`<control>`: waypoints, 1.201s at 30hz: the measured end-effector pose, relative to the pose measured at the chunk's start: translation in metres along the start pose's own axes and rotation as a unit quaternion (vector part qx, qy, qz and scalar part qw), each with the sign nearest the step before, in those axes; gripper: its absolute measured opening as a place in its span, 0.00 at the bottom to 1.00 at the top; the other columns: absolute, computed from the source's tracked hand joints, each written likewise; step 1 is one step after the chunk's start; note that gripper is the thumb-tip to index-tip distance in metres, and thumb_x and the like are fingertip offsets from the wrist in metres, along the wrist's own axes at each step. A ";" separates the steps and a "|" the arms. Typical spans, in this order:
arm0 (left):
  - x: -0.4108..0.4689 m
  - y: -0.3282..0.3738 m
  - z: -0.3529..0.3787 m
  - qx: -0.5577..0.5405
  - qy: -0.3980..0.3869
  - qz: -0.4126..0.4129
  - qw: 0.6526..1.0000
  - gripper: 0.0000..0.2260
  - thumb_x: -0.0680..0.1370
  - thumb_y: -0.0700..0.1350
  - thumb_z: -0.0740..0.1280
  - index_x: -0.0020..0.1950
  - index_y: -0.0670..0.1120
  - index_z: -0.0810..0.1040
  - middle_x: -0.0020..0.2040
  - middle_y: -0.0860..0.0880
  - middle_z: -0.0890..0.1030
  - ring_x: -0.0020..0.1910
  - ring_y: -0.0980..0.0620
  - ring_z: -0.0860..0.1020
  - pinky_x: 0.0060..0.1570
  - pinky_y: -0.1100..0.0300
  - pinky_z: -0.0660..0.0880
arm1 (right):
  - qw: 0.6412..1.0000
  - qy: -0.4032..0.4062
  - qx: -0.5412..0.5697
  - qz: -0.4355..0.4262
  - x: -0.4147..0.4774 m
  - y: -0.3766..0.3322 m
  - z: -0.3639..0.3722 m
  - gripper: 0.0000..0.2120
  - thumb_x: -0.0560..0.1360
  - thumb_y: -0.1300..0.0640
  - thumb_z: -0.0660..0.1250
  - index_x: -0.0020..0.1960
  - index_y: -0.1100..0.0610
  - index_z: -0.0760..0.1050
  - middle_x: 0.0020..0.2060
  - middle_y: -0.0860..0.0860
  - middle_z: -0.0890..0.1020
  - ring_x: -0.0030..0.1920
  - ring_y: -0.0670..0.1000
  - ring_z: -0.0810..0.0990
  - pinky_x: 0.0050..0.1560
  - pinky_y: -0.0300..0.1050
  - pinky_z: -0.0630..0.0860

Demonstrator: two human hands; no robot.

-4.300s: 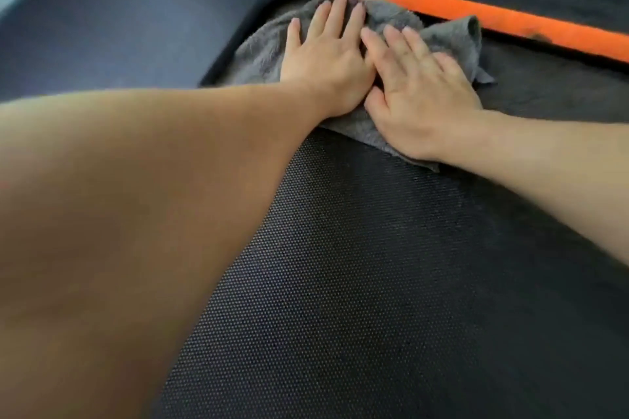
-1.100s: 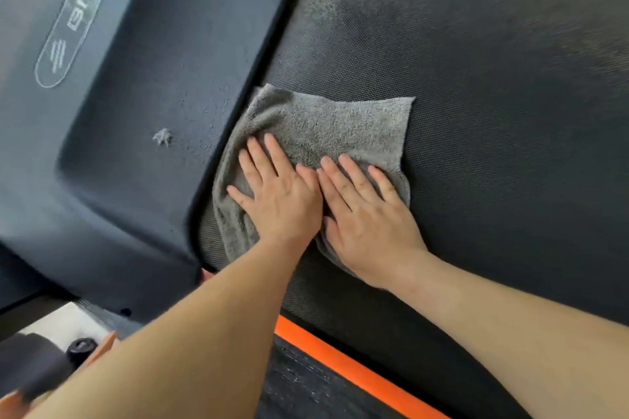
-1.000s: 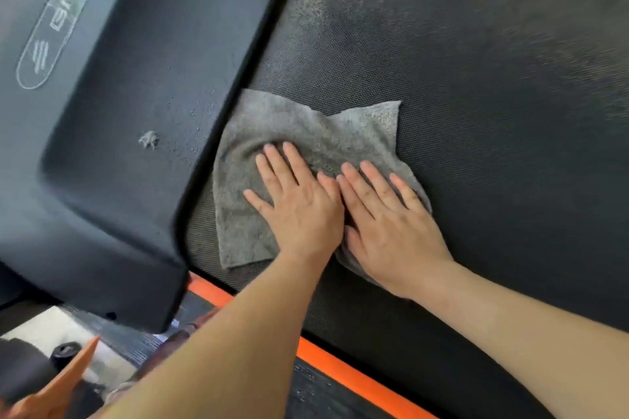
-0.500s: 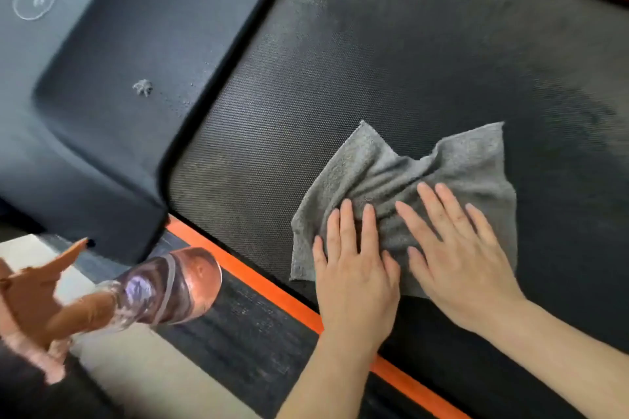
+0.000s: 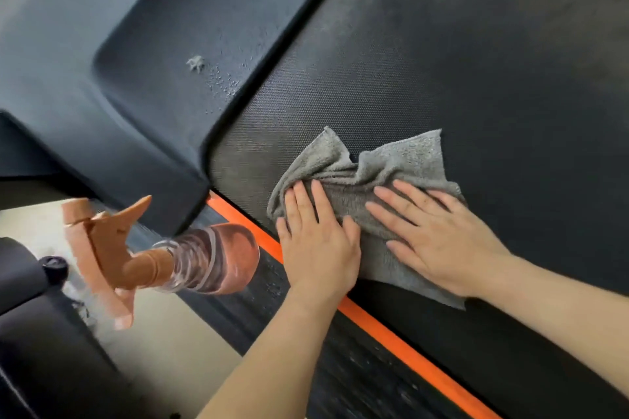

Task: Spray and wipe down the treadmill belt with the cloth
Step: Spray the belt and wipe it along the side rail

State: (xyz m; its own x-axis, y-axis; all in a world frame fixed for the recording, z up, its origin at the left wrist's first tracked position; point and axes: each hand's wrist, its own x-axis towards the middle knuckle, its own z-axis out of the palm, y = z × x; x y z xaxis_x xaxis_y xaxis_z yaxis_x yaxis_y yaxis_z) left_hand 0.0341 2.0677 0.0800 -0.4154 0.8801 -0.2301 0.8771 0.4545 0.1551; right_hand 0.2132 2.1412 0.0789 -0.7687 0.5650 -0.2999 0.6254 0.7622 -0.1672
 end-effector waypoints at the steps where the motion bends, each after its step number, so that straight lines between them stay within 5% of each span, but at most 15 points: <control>1: 0.010 -0.002 0.000 0.003 0.011 0.005 1.000 0.32 0.77 0.56 0.52 0.77 0.39 0.63 0.76 0.36 0.64 0.76 0.37 0.63 0.69 0.36 0.64 | 1.000 0.000 -0.001 0.015 0.009 0.007 -0.007 0.29 0.81 0.40 0.48 0.79 0.49 0.60 0.78 0.49 0.62 0.77 0.53 0.61 0.71 0.52 0.55; 7: 0.037 0.003 -0.021 -0.096 0.006 0.023 0.995 0.31 0.78 0.51 0.53 0.80 0.41 0.57 0.80 0.39 0.54 0.79 0.41 0.53 0.75 0.42 0.51 | 0.975 0.020 0.095 0.198 0.075 -0.025 -0.020 0.30 0.82 0.40 0.39 0.81 0.48 0.40 0.81 0.49 0.41 0.80 0.53 0.38 0.77 0.59 0.41; 11: -0.032 -0.016 -0.041 -0.231 -0.085 0.087 0.965 0.30 0.78 0.41 0.58 0.80 0.45 0.56 0.81 0.48 0.52 0.80 0.55 0.48 0.77 0.63 0.46 | 0.991 -0.018 0.087 0.099 0.065 -0.069 -0.011 0.32 0.79 0.41 0.41 0.81 0.51 0.49 0.81 0.51 0.46 0.80 0.56 0.43 0.75 0.61 0.43; 14: -0.063 -0.049 -0.050 -0.263 -0.065 0.020 0.962 0.27 0.77 0.41 0.60 0.77 0.48 0.66 0.78 0.55 0.60 0.76 0.64 0.54 0.72 0.74 0.48 | 0.993 -0.071 0.095 0.028 0.058 -0.101 -0.011 0.31 0.80 0.40 0.43 0.80 0.50 0.58 0.80 0.50 0.56 0.80 0.56 0.51 0.73 0.60 0.44; 19: -0.076 -0.070 -0.065 -0.376 0.010 -0.154 0.914 0.14 0.76 0.39 0.65 0.56 0.50 0.84 0.54 0.62 0.83 0.55 0.65 0.79 0.60 0.66 0.72 | 0.981 -0.083 0.173 0.003 0.056 -0.113 -0.026 0.34 0.76 0.38 0.34 0.81 0.43 0.51 0.80 0.41 0.49 0.80 0.49 0.40 0.76 0.59 0.40; 22: -0.077 -0.078 -0.075 -0.422 0.017 -0.316 0.850 0.06 0.75 0.40 0.70 0.42 0.50 0.85 0.37 0.58 0.84 0.40 0.59 0.80 0.45 0.65 0.74 | 0.965 -0.065 0.254 0.021 0.061 -0.120 -0.045 0.29 0.79 0.39 0.41 0.79 0.43 0.57 0.79 0.41 0.57 0.80 0.47 0.48 0.75 0.54 0.48; 25: -0.086 -0.085 -0.097 -0.425 0.085 -0.394 0.810 0.09 0.73 0.45 0.75 0.47 0.51 0.75 0.41 0.54 0.79 0.43 0.54 0.77 0.39 0.71 0.69 | 0.956 -0.055 0.289 0.006 0.063 -0.125 -0.050 0.29 0.79 0.39 0.44 0.78 0.44 0.61 0.77 0.42 0.62 0.78 0.44 0.55 0.72 0.50 0.54; 28: -0.082 -0.086 -0.125 -0.499 0.126 -0.269 0.814 0.29 0.71 0.45 0.78 0.57 0.72 0.66 0.56 0.65 0.74 0.57 0.66 0.76 0.53 0.75 0.70 | 0.972 -0.077 0.218 -0.037 0.058 -0.109 -0.037 0.27 0.82 0.43 0.46 0.79 0.46 0.58 0.79 0.42 0.57 0.78 0.42 0.51 0.73 0.49 0.54; 30: -0.066 -0.092 -0.130 -0.511 0.147 -0.161 0.831 0.33 0.71 0.45 0.76 0.60 0.78 0.66 0.61 0.65 0.76 0.64 0.61 0.75 0.62 0.66 0.71 | 0.986 -0.071 0.126 -0.086 0.052 -0.094 -0.028 0.28 0.81 0.44 0.46 0.79 0.49 0.60 0.79 0.44 0.59 0.79 0.45 0.55 0.71 0.50 0.60; 34: -0.026 -0.095 -0.120 -0.450 0.183 -0.108 0.867 0.15 0.73 0.46 0.72 0.59 0.49 0.79 0.50 0.66 0.80 0.52 0.64 0.79 0.58 0.64 0.75 | 0.994 -0.070 0.069 -0.056 0.027 -0.069 -0.016 0.28 0.79 0.50 0.49 0.78 0.54 0.63 0.78 0.49 0.63 0.77 0.51 0.62 0.70 0.50 0.60; 36: -0.009 -0.084 -0.118 -0.427 0.147 -0.057 0.890 0.13 0.74 0.46 0.70 0.58 0.45 0.80 0.44 0.63 0.81 0.44 0.59 0.79 0.52 0.59 0.76 | 0.997 -0.050 0.066 -0.006 0.010 -0.054 -0.013 0.29 0.78 0.51 0.50 0.78 0.57 0.63 0.77 0.52 0.64 0.77 0.53 0.63 0.71 0.50 0.60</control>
State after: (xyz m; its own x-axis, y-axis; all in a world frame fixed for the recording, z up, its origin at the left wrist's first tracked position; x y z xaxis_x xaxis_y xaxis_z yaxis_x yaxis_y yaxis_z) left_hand -0.0647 2.0382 0.1826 -0.6457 0.7620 -0.0493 0.3734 0.3714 0.8501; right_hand 0.1706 2.1098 0.0971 -0.7635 0.5165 -0.3878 0.6331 0.7173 -0.2910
